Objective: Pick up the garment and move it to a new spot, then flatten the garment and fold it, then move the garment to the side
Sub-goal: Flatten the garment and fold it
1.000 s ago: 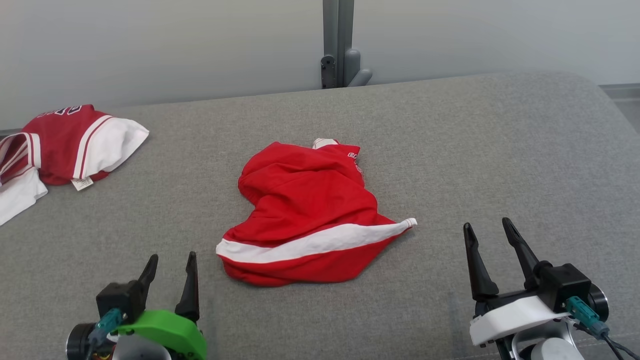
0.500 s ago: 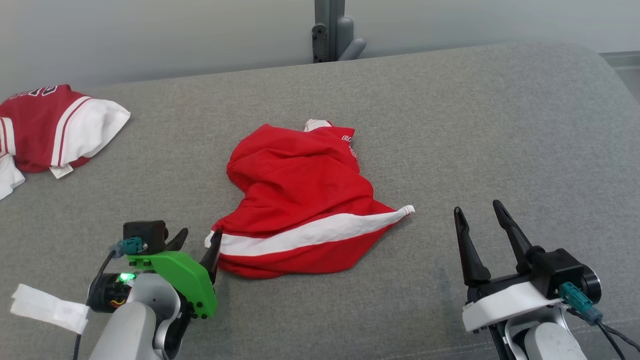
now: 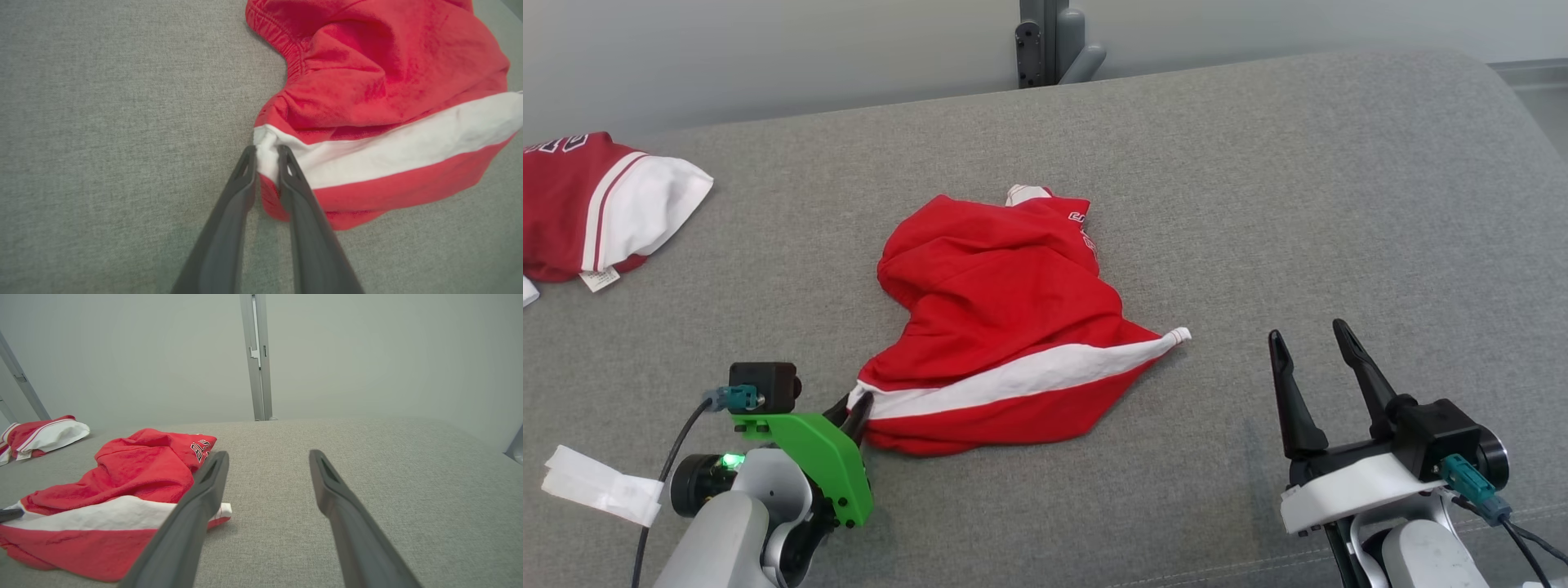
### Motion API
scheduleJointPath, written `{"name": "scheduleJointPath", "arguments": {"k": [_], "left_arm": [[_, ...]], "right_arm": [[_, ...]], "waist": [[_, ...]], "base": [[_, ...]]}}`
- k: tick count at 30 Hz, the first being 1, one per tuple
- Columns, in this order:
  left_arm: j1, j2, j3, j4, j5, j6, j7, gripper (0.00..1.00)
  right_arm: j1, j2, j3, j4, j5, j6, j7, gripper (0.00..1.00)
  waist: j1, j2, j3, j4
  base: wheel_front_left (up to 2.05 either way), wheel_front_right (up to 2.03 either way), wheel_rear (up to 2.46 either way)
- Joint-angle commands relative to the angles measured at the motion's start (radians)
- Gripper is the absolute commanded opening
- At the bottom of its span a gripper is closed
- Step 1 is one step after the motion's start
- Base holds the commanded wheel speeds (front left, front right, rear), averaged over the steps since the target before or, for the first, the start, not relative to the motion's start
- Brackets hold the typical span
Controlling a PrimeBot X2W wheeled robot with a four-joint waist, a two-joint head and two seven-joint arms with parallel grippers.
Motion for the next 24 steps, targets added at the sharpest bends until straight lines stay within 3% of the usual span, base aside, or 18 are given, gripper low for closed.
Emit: {"name": "scheduleJointPath", "arguments": {"k": [1,2,3,10,24], "left_arm": [[-0.019,0.006,-0.003,0.005,-0.013,-0.003,-0.006,0.16],[-0.021,0.007,-0.006,0.01,-0.016,-0.003,-0.01,0.05],[-0.024,0.008,-0.006,0.014,-0.021,-0.003,-0.017,0.0],[-0.007,-0.017,0.011,0.022,-0.014,0.011,-0.131,0.0],[0.047,-0.084,-0.009,0.033,-0.018,0.027,-0.248,0.0]], "right_arm": [[-0.01,-0.002,0.0,0.001,0.003,-0.001,-0.003,1.0],[-0.011,-0.002,-0.001,0.003,0.003,-0.001,-0.003,1.0],[-0.012,-0.002,-0.001,0.006,0.003,-0.001,-0.003,1.0],[-0.055,-0.002,0.005,0.103,-0.011,-0.001,-0.003,1.0],[-0.28,-0.019,0.136,0.43,0.185,-0.001,0.073,1.0]], "waist": [[0.0,0.0111,0.001,0.001],[0.0,0.0111,0.002,0.001],[0.0,0.0111,0.004,0.001],[0.0,0.0111,0.012,0.014],[0.0,0.0111,0.026,0.083]], "base": [[0.0,0.0,0.0],[0.0,0.0,0.0],[0.0,0.0,0.0],[0.0,0.0,0.0],[0.0,0.0,0.0]]}}
